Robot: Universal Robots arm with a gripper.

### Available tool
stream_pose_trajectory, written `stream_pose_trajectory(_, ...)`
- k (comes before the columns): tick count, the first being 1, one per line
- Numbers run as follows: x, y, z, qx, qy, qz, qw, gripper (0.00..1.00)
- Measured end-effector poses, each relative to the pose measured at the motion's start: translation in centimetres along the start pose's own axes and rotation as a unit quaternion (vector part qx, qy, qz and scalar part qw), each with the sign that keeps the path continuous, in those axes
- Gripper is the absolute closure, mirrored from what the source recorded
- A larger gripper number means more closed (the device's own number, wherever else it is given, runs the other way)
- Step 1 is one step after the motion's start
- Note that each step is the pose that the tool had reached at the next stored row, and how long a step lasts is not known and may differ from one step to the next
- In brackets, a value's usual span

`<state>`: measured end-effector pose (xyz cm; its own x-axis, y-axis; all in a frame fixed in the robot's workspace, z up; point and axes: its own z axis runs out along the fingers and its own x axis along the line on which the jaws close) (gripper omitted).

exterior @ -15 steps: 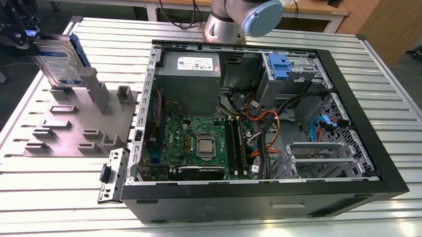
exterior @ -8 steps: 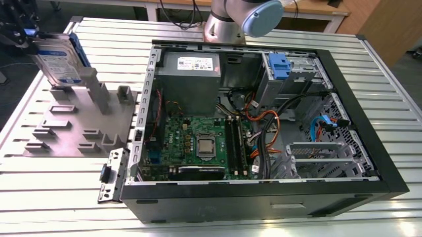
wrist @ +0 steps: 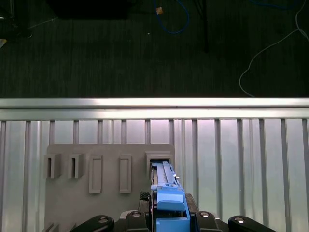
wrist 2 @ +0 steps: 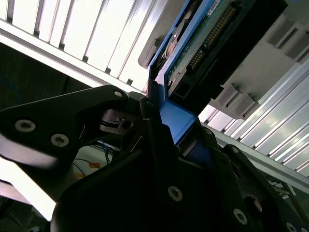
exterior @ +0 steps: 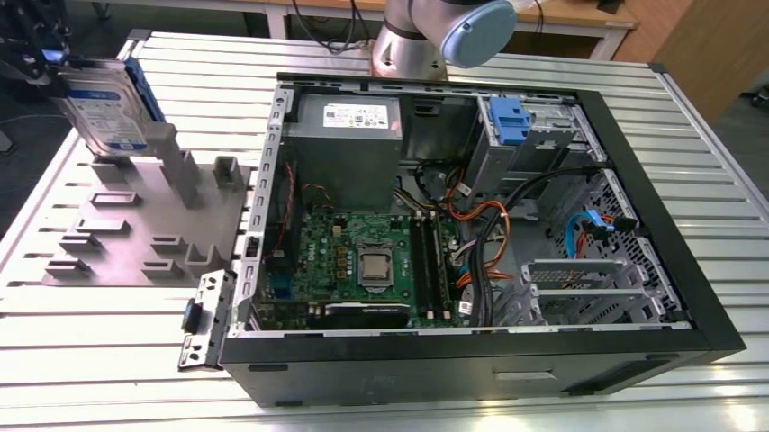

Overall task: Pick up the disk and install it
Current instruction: 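Pick up the disk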

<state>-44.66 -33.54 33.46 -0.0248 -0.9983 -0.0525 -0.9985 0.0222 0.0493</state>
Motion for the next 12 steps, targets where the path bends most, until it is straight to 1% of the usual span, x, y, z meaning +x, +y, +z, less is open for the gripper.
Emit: stream_pose_trajectory(12,-0.03,0.02,-0.49,0.0,0.0,0.0,1.0,0.64)
